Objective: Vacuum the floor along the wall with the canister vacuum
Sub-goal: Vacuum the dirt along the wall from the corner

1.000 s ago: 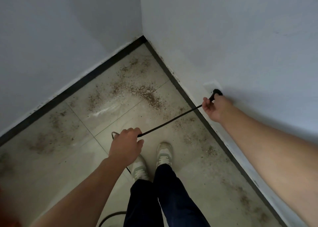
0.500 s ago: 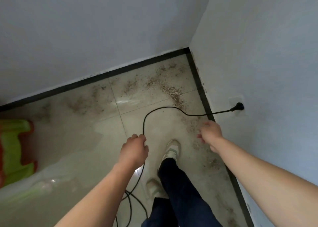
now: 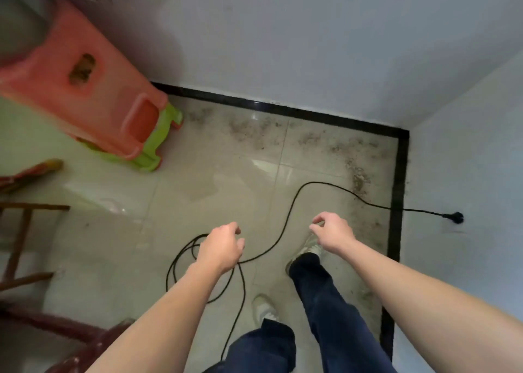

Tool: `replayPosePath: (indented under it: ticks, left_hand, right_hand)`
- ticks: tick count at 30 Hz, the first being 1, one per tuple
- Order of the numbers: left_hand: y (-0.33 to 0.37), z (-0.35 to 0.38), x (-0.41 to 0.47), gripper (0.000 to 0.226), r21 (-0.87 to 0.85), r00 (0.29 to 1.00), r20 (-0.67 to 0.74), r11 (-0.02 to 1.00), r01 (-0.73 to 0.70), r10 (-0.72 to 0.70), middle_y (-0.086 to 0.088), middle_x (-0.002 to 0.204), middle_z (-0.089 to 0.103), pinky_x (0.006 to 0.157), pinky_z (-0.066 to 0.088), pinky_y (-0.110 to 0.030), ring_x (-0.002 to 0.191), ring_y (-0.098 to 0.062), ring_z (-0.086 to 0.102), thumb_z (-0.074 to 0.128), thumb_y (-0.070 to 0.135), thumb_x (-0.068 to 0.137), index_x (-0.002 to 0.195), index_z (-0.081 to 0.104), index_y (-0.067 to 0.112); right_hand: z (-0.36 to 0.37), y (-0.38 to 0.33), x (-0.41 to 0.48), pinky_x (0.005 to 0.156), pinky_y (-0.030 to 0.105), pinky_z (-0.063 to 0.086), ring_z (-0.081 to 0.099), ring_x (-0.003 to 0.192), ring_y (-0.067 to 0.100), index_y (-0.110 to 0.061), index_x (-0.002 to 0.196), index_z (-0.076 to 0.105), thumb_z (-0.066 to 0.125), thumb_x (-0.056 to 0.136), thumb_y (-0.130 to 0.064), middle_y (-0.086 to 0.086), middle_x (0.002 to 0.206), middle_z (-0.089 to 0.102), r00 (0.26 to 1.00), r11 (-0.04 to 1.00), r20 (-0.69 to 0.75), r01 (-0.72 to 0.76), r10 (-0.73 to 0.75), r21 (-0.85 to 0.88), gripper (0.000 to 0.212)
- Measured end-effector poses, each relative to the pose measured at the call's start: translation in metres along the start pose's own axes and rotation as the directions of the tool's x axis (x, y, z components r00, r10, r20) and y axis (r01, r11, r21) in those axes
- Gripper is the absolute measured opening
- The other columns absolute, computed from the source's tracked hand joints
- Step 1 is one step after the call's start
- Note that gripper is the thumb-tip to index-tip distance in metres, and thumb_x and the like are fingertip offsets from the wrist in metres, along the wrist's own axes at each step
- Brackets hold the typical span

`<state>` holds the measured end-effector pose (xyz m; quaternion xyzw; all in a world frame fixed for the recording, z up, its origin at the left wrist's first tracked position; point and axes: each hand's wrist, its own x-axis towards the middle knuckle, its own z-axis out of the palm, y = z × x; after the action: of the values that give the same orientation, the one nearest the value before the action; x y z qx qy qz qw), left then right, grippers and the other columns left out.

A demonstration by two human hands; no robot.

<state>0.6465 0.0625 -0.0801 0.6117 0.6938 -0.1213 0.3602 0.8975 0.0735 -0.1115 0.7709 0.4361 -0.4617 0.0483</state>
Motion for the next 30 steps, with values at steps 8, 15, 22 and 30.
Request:
replayPosePath:
  ticks: [8,15,22,30]
  left_hand:
    - [-0.136,-0.013,-0.205,0.028,-0.247,0.921,-0.117,0.909,0.336,-0.372,-0.009,0.114,0.065,0.083,0.048,-0.034,0.106,-0.029,0.058,0.05,0.03,0.094,0.117,0.057,0.016]
    - [-0.195,0.048,-0.357,0.024,-0.555,0.715,-0.128,0.648,0.522,-0.687,-0.011,0.11,0.067,0.085,0.047,-0.034,0.105,-0.031,0.059,0.054,0.027,0.093,0.112,0.061,0.015]
    - [-0.205,0.133,-0.494,0.014,-0.727,0.548,-0.007,0.38,0.571,-0.836,-0.01,0.104,0.068,0.083,0.049,-0.035,0.099,-0.032,0.061,0.057,0.027,0.09,0.099,0.062,0.017]
    - [-0.251,0.201,-0.625,0.011,-0.856,0.41,-0.006,0.216,0.469,-0.912,-0.008,0.09,0.067,0.077,0.05,-0.033,0.089,-0.03,0.061,0.059,0.024,0.09,0.096,0.064,0.017]
  right_hand:
    - [0.076,-0.106,-0.154,0.087,0.031,0.049,0.062,0.109,0.028,-0.02,0.112,0.066,0.054,0.093,-0.029,0.008,0.115,0.07,0.897,0.827,0.261,0.433,-0.356,-0.358,0.025]
    - [0.137,-0.131,-0.241,0.084,0.03,0.05,0.064,0.106,0.028,-0.02,0.11,0.067,0.054,0.091,-0.028,0.008,0.109,0.071,0.737,0.543,0.484,0.675,-0.471,-0.5,0.025]
    - [0.205,-0.103,-0.337,0.084,0.029,0.05,0.063,0.106,0.028,-0.021,0.115,0.066,0.055,0.09,-0.031,0.007,0.116,0.069,0.604,0.276,0.652,0.794,-0.459,-0.541,0.03]
    - [0.314,-0.072,-0.448,0.074,0.026,0.043,0.063,0.101,0.023,-0.024,0.118,0.062,0.056,0.091,-0.037,0.003,0.116,0.067,0.499,0.077,0.749,0.85,-0.435,-0.522,0.031]
